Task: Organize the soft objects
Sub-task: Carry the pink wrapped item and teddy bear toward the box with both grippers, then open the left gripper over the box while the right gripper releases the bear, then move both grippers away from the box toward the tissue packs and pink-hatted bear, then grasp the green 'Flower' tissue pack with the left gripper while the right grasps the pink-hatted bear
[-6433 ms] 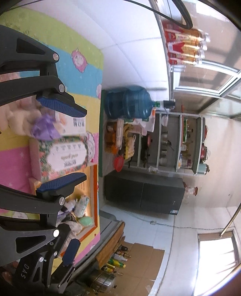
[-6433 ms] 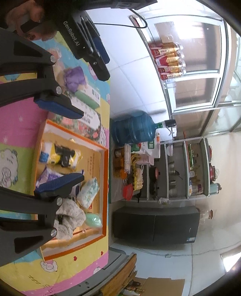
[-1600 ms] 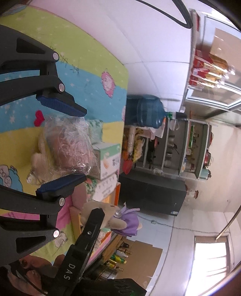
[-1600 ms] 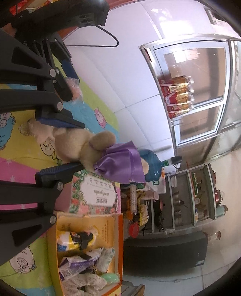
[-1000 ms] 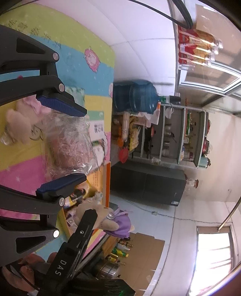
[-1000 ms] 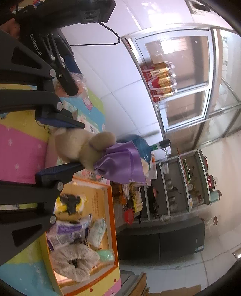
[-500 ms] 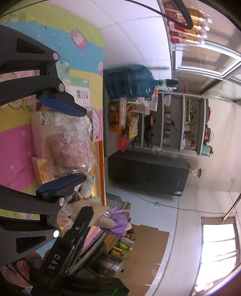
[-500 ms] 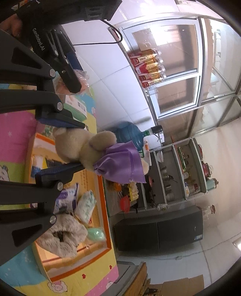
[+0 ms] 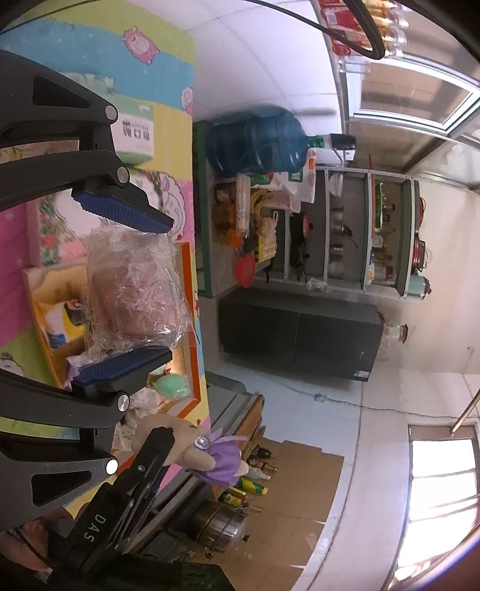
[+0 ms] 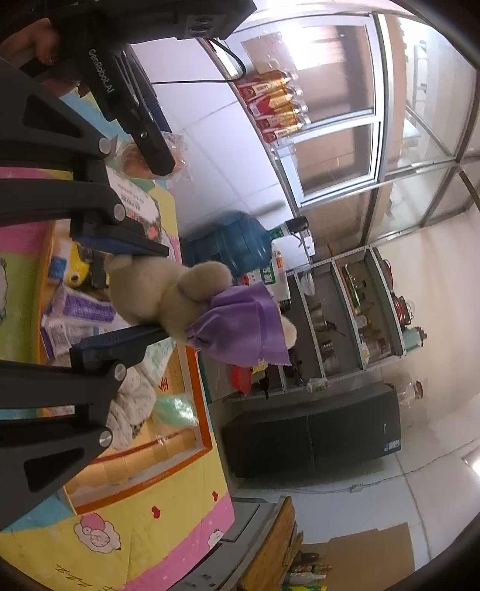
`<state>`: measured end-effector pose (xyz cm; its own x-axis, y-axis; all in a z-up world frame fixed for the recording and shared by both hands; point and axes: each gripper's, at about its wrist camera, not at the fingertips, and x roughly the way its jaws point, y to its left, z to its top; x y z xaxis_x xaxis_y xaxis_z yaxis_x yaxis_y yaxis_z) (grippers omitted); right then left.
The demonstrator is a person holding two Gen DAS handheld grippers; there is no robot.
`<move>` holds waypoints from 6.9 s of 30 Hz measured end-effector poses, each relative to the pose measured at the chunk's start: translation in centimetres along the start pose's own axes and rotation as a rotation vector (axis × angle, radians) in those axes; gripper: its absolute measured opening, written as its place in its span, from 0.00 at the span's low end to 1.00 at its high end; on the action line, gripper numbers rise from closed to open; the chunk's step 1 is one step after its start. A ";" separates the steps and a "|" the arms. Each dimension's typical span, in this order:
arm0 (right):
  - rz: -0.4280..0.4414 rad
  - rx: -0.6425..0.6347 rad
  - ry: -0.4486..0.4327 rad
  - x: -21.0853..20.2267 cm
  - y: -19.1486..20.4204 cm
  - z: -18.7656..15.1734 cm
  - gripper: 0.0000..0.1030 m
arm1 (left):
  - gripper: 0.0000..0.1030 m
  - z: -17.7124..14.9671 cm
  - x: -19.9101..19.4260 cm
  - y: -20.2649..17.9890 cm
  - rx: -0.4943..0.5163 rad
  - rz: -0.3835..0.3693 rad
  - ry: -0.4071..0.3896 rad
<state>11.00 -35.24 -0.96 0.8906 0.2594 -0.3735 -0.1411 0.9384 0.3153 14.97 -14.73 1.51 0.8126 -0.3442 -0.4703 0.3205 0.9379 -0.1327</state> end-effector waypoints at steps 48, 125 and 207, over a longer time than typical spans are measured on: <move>-0.065 0.052 0.216 10.1 -6.7 -0.1 0.37 | 0.63 -0.6 17.4 -1.1 -0.118 -0.029 0.286; -0.005 -0.080 0.109 1.4 8.5 -2.6 0.56 | 0.73 -2.7 -6.9 7.8 -0.073 0.159 0.000; 0.285 -0.174 0.473 6.4 18.1 -11.8 0.41 | 0.49 -9.4 0.7 22.1 -0.138 0.183 0.296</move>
<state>9.04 -13.91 -7.94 0.5226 0.5432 -0.6571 -0.4516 0.8301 0.3271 18.01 6.16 -9.94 0.6679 -0.1615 -0.7265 0.0978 0.9867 -0.1295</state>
